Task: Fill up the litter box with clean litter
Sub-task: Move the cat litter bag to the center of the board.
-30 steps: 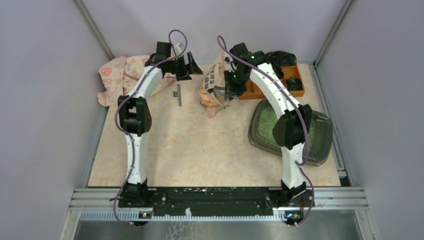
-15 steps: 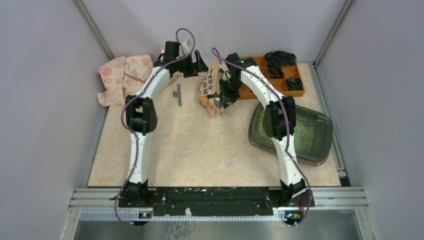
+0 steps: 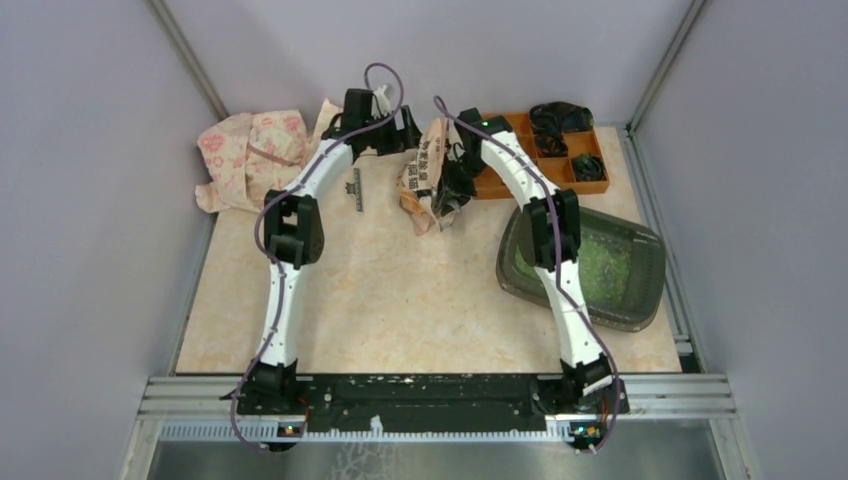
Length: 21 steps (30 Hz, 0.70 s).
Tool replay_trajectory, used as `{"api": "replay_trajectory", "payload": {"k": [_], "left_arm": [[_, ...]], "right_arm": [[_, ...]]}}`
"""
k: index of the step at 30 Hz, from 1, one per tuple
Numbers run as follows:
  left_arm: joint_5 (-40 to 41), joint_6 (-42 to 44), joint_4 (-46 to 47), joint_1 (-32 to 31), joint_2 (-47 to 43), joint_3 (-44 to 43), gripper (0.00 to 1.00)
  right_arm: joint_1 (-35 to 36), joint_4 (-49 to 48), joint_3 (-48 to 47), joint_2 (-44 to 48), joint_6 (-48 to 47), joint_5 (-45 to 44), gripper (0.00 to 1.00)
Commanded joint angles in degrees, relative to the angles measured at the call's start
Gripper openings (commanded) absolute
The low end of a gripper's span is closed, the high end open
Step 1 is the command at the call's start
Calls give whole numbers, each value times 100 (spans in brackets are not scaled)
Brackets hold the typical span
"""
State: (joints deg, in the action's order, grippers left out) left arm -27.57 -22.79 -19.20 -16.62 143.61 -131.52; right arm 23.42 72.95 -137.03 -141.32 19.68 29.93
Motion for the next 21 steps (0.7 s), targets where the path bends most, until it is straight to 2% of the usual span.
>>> {"api": "replay_trajectory", "payload": {"k": [1, 4, 10, 21], "left_arm": [[35, 197, 130, -261, 153, -142, 98], [51, 196, 123, -313, 200, -137, 98], [132, 354, 59, -321, 112, 96, 98], [315, 663, -64, -320, -140, 499, 98]], "right_arm": [[-159, -223, -496, -250, 322, 521, 0], [-210, -252, -802, -454, 467, 555, 0], [-215, -965, -551, -557, 969, 339, 0], [184, -2188, 92, -244, 1278, -1148, 0]]}}
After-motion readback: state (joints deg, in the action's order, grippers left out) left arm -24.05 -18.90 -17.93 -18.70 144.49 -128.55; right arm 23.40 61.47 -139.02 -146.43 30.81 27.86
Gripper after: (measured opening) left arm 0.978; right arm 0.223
